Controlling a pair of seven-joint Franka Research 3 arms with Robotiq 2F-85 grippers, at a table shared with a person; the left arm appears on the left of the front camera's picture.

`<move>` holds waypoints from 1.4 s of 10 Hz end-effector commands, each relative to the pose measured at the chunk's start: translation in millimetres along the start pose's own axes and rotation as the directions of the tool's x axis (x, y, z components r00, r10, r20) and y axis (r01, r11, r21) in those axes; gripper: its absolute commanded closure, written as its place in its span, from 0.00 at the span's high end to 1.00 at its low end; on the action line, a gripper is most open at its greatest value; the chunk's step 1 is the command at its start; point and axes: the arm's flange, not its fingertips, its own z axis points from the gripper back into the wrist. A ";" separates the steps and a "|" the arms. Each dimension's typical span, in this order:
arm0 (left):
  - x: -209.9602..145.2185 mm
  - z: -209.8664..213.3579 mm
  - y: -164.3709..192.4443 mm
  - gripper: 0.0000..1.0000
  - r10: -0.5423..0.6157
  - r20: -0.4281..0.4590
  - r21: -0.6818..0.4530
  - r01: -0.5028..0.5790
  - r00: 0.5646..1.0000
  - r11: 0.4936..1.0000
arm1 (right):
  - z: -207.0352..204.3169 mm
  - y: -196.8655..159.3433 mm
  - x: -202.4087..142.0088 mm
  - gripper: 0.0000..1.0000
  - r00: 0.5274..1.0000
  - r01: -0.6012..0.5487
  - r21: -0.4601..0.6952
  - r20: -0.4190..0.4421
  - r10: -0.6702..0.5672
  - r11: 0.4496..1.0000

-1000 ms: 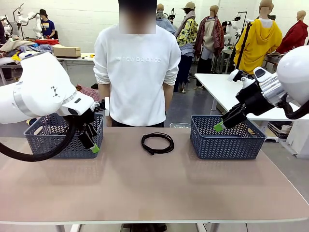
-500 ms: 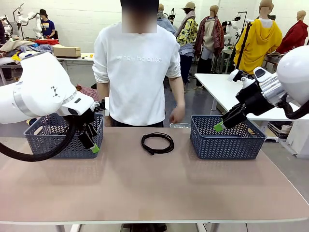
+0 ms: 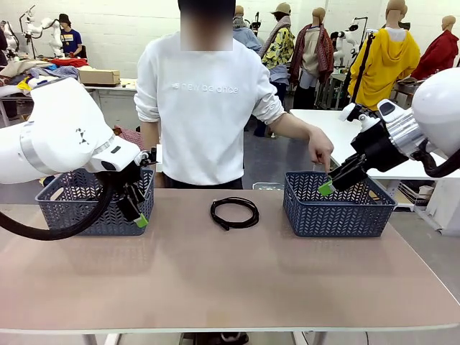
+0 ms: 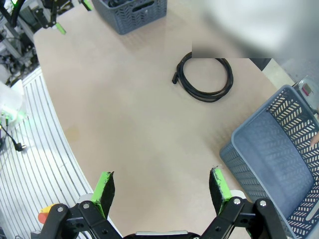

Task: Organize the cables according to human instructions.
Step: Pick up a bundle of cables and place it in the basket indicated by the human.

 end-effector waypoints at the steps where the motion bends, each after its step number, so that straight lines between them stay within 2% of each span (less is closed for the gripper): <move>1: -0.8 2.0 3.1 1.00 -0.005 -0.005 -0.001 0.005 1.000 1.000 | -1.2 -0.6 0.2 1.00 1.000 0.000 0.016 0.020 -0.001 1.000; 9: -0.8 2.0 3.1 1.00 -0.005 -0.005 -0.001 0.005 1.000 1.000 | 0.0 0.0 0.0 1.00 1.000 0.000 0.000 0.000 0.000 1.000; 12: -0.8 2.0 3.1 1.00 -0.005 -0.005 -0.001 0.005 1.000 1.000 | -35.1 -0.4 52.5 1.00 0.996 -0.009 -0.009 -0.094 0.009 1.000; 14: -0.8 2.0 3.1 1.00 -0.005 -0.005 -0.001 0.005 1.000 1.000 | -72.5 1.8 95.8 1.00 0.986 -0.027 -0.029 -0.167 0.022 0.999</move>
